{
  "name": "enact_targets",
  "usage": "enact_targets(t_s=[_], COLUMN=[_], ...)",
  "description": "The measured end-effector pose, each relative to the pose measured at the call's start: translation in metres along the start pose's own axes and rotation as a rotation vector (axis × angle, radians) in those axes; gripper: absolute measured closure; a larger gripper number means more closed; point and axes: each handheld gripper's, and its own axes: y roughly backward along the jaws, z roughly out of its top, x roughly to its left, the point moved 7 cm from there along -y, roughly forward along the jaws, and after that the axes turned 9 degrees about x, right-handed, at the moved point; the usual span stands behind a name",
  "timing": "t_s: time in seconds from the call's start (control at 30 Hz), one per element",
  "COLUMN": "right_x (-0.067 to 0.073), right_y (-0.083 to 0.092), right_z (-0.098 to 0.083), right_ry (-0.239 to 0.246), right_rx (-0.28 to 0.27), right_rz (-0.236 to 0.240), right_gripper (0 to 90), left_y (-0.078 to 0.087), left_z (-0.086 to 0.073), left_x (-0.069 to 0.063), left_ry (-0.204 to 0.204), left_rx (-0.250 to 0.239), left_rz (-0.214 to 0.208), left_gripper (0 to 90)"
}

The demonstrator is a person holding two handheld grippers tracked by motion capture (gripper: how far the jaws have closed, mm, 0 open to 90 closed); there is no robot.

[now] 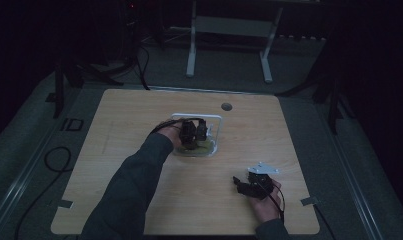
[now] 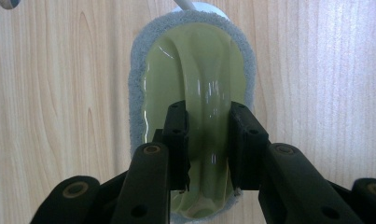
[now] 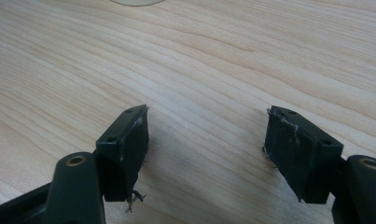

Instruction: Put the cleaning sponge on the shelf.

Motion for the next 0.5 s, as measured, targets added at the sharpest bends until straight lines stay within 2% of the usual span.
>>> enact_targets(t_s=[0.5], right_x=[0.0001], right_y=[0.0000], right_z=[0.0000], right_ry=[0.000], right_rx=[0.000], right_rz=[0.001], right_gripper=[30.1], left_y=[-0.0052], left_z=[0.0034], left_x=[0.0042], left_ry=[0.006], left_rx=[-0.001], left_rz=[0.052], left_gripper=[71.1])
